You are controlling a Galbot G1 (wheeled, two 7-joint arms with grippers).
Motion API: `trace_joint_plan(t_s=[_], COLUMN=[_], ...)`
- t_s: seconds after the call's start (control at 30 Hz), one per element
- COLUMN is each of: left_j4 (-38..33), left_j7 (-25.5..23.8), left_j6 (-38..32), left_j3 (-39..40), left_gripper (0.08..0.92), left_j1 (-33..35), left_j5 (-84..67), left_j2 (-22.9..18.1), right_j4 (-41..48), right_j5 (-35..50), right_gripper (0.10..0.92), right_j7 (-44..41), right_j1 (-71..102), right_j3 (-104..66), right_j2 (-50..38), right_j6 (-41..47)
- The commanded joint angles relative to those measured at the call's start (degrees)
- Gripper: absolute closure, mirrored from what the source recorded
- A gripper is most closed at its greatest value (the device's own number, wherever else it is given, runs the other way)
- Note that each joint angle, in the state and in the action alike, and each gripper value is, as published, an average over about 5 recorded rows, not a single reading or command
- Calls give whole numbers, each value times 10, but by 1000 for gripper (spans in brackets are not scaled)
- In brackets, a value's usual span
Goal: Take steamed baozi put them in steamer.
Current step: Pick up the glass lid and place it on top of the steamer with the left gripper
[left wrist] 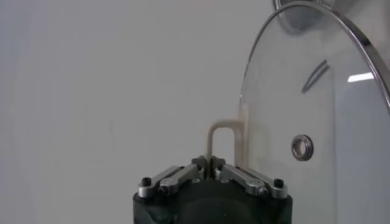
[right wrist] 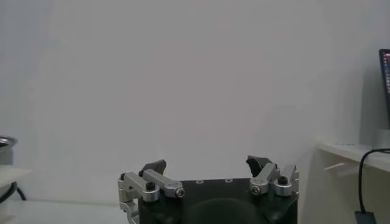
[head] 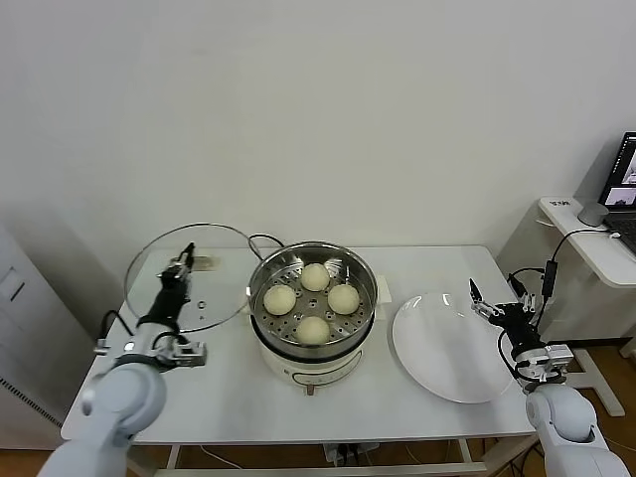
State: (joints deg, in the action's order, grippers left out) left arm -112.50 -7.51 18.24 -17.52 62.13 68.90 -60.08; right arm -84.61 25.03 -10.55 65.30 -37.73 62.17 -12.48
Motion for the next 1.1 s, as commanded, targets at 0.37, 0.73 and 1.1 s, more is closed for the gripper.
trace_joint_plan(t_s=[0.37,0.73,1.1], left_j4=[66,90,80], left_j7=[-52,-65,-76], left_j6=[93,100,110], left_j3=[205,214,224], left_gripper=[892,892,892], left_j1=[-125,-127,-113], left_j5=[88,145,176], left_j2=[-123,-173,-200], right_j4=[10,18,28], right_j5=[-1,-4,-6], right_gripper=[203,203,203], right_j7=[-2,-3,-6], right_j1=[-5,-6,-6], right_j3=[2,0,-1], right_j2=[0,1,8], right_j6=[-2,-5,-8])
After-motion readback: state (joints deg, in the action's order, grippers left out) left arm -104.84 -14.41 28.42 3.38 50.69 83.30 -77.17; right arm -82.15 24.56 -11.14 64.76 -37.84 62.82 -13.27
